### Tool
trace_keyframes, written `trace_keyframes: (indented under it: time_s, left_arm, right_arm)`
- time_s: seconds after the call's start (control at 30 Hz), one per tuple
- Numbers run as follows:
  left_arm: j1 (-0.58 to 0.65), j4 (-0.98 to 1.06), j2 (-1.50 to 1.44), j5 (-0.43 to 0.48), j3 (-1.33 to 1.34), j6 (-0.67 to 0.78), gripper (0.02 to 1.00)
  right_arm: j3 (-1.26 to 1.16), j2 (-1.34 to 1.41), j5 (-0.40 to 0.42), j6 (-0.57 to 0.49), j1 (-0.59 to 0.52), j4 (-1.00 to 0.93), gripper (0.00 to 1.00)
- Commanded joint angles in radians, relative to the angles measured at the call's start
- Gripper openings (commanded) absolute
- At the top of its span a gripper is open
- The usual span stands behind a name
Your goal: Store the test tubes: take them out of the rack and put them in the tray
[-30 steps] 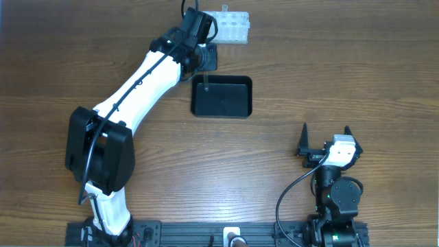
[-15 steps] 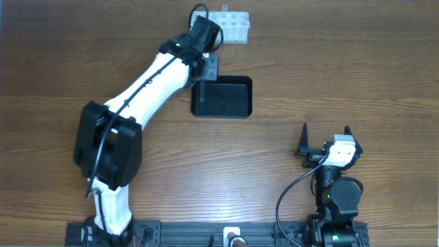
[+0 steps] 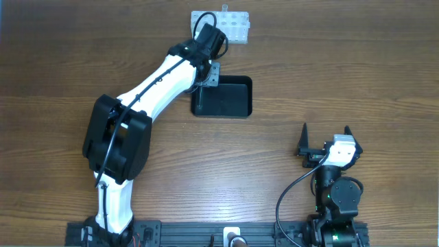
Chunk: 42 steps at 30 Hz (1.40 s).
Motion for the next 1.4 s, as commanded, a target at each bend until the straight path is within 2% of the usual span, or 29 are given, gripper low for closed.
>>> trace_keyframes:
  time_s: [0.03,0.53,0.7,0.83,0.87,1.2,1.27,1.33,1.37,1.4]
  left_arm:
    - [0.001,-0.011,0.010,-0.016,-0.003,0.015,0.047]
    - [-0.002,-0.021,0.033,-0.015,-0.003,0.015,0.091]
    - [-0.002,-0.021,0.034,-0.015,-0.002,0.015,0.251]
    - [-0.002,-0.021,0.032,-0.014,-0.002,0.014,0.270]
    - [-0.002,-0.021,0.032,-0.011,-0.002,0.014,0.321]
    - [-0.001,0.041,-0.116,-0.010,-0.002,0.011,0.389]
    - [-0.001,0.095,-0.165,-0.048,-0.002,0.011,0.435]
    - [-0.001,0.157,-0.194,-0.102,-0.002,0.012,0.617]
    - [-0.001,0.214,-0.208,-0.148,-0.002,0.016,0.781]
    - [-0.001,0.255,-0.211,-0.179,-0.002,0.015,0.840]
  right_arm:
    - [-0.007,-0.009,-0.008,0.002,-0.008,-0.002,0.993]
    - [-0.007,-0.009,-0.008,0.002,-0.008,-0.002,0.991]
    - [-0.007,-0.009,-0.008,0.002,-0.008,-0.002,0.993]
    - [-0.007,-0.009,-0.008,0.002,-0.008,-0.002,0.993]
    - [-0.007,-0.009,-0.008,0.002,-0.008,-0.002,0.993]
    - [-0.007,-0.009,-0.008,0.002,-0.008,-0.002,0.993]
    - [-0.007,-0.009,-0.008,0.002,-0.008,-0.002,0.993]
    - [-0.007,-0.009,-0.008,0.002,-0.008,-0.002,0.991]
    - [-0.007,-0.009,-0.008,0.002,-0.008,-0.002,0.991]
    - [-0.007,-0.009,-0.008,0.002,-0.008,-0.002,0.991]
